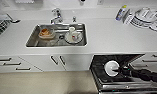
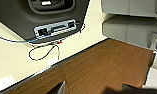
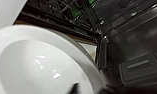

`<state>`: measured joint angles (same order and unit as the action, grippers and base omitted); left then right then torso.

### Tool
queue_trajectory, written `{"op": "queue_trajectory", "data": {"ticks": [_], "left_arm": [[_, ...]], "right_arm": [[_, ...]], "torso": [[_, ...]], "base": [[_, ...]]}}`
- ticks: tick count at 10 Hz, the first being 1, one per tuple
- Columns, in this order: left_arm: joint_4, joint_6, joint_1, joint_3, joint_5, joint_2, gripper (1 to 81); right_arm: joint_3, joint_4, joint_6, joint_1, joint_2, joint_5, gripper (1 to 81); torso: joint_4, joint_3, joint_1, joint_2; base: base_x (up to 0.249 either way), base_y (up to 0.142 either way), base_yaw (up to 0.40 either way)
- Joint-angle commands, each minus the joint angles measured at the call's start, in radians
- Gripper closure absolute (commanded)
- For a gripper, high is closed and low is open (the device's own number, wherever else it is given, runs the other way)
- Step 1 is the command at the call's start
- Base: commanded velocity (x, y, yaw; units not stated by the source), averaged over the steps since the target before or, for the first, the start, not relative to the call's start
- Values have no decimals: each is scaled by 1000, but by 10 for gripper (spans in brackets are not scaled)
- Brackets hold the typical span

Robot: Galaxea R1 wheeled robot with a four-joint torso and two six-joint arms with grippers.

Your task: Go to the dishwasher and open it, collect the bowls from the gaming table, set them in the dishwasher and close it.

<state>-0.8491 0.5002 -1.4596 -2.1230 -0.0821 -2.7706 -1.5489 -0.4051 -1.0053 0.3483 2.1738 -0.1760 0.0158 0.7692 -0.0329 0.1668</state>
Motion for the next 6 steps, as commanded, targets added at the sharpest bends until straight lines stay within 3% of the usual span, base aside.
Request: {"op": "queue_trajectory", "data": {"ticks": [1, 4, 6], "left_arm": [[12, 0, -48, -15, -61, -18, 10], [15, 11, -48, -107, -61, -70, 10], [39, 14, -40, -149, -61, -90, 10]], "right_arm": [[-25, 5, -19, -122, 14, -23, 10], [36, 5, -19, -111, -71, -48, 10], [144, 3, -6, -117, -200, -187, 10]], "torso": [[0, 0, 0, 0], [0, 0, 0, 0], [0, 0, 0, 0]], "base": [[0, 0, 0], [0, 0, 0], [0, 0, 0]]}}
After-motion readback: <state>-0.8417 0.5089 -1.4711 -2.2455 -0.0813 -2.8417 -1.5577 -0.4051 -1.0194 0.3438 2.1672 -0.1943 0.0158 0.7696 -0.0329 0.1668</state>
